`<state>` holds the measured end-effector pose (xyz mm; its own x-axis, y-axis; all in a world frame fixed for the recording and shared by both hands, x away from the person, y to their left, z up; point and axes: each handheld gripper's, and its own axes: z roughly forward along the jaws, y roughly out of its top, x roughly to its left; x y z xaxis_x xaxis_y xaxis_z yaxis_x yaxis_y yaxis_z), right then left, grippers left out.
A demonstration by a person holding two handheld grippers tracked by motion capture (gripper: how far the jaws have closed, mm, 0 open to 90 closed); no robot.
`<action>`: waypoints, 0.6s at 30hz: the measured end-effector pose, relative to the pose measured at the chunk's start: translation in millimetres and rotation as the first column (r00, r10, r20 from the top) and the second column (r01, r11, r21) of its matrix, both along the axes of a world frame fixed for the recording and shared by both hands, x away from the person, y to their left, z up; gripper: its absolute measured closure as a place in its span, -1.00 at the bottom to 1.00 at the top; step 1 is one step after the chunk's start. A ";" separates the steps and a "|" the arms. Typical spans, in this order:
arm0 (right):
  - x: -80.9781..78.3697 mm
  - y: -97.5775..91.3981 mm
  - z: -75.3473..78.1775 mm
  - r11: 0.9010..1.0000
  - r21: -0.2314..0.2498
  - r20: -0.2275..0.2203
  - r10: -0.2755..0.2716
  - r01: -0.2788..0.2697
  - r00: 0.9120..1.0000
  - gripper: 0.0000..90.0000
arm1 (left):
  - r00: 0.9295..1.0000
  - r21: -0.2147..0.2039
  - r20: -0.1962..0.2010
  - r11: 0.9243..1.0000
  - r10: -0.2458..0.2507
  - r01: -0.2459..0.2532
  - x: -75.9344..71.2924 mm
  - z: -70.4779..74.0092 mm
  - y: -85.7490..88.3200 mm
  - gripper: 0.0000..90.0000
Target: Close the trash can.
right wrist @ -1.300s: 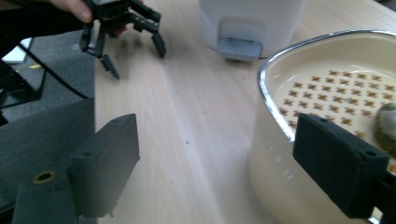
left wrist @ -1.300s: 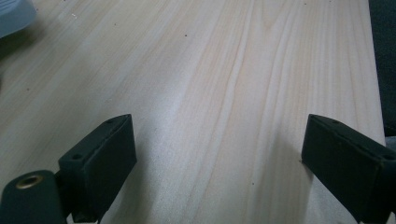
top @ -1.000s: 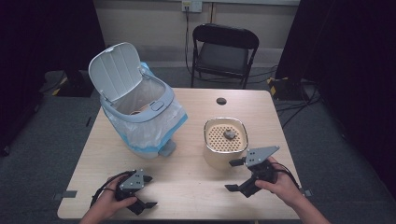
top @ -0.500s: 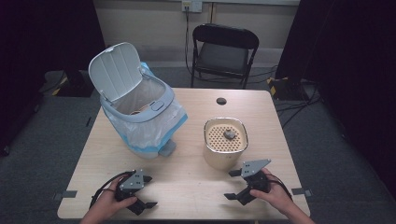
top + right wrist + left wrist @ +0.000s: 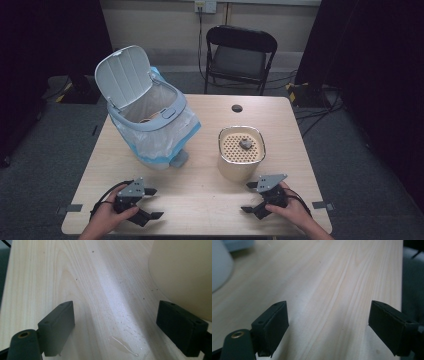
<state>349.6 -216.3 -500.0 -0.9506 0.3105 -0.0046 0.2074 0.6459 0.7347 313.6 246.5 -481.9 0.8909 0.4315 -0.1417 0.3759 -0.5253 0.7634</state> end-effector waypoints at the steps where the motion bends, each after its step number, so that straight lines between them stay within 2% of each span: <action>1: 0.0 0.0 0.0 1.000 0.000 0.000 0.000 0.000 1.000 -0.69 | 1.000 0.000 0.000 1.000 0.000 0.000 0.0 0.0 0.0 -0.65; 2: 0.1 -0.1 -0.1 1.000 0.003 -0.005 -0.002 0.002 1.000 -0.69 | 0.999 -0.018 0.003 0.999 0.044 -0.044 0.2 11.9 11.0 -0.65; 3: 0.1 -0.1 -0.1 1.000 0.003 -0.005 -0.002 0.002 1.000 -0.69 | 0.999 -0.018 0.003 0.999 0.044 -0.044 0.2 11.9 11.0 -0.65; 6: 0.3 -0.6 -0.1 1.000 0.001 -0.002 0.000 0.000 1.000 -0.69 | 0.995 -0.045 -0.003 0.994 0.098 -0.098 -0.4 31.3 29.4 -0.65; 7: 0.3 -0.6 -0.1 1.000 0.001 -0.002 0.000 0.000 1.000 -0.69 | 0.993 -0.041 -0.001 0.992 0.121 -0.121 -0.6 39.0 35.8 -0.65; 8: 0.0 -0.8 -0.1 1.000 0.000 -0.001 -0.001 0.001 1.000 -0.69 | 0.988 -0.052 -0.001 0.986 0.156 -0.155 0.0 55.3 49.1 -0.65; 9: 0.0 -0.8 -0.1 1.000 0.000 -0.001 -0.001 0.001 1.000 -0.69 | 0.988 -0.052 -0.001 0.986 0.156 -0.155 0.0 55.3 49.1 -0.65; 10: -0.4 -0.9 -0.1 1.000 -0.002 -0.001 -0.003 0.003 1.000 -0.69 | 0.982 -0.050 0.006 0.981 0.190 -0.190 1.1 70.9 59.8 -0.65; 11: -0.4 -0.9 -0.1 1.000 -0.002 -0.001 -0.003 0.003 1.000 -0.69 | 0.982 -0.050 0.006 0.981 0.190 -0.190 1.1 70.9 59.8 -0.65; 12: -0.2 -1.0 -0.1 1.000 -0.001 0.000 -0.003 0.003 1.000 -0.69 | 0.977 -0.034 0.020 0.977 0.212 -0.212 3.3 89.5 70.8 -0.65; 13: -0.2 -1.0 -0.1 1.000 -0.001 0.000 -0.003 0.003 1.000 -0.69 | 0.977 -0.034 0.020 0.977 0.212 -0.212 3.3 89.5 70.8 -0.65; 15: -0.3 -1.0 -0.1 1.000 -0.001 0.000 -0.003 0.003 1.000 -0.69 | 0.973 -0.021 0.030 0.974 0.227 -0.227 5.8 107.4 79.0 -0.65; 18: -0.5 -1.1 -0.1 1.000 -0.001 -0.001 -0.005 0.005 1.000 -0.69 | 0.971 -0.013 0.022 0.971 0.239 -0.239 11.6 132.9 86.4 -0.65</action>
<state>349.2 -217.4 -500.1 -0.9490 0.3153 -0.0041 0.2114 0.6457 0.7337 325.2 332.9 -349.0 0.7652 0.6311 -0.1273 0.4715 -0.4147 0.7783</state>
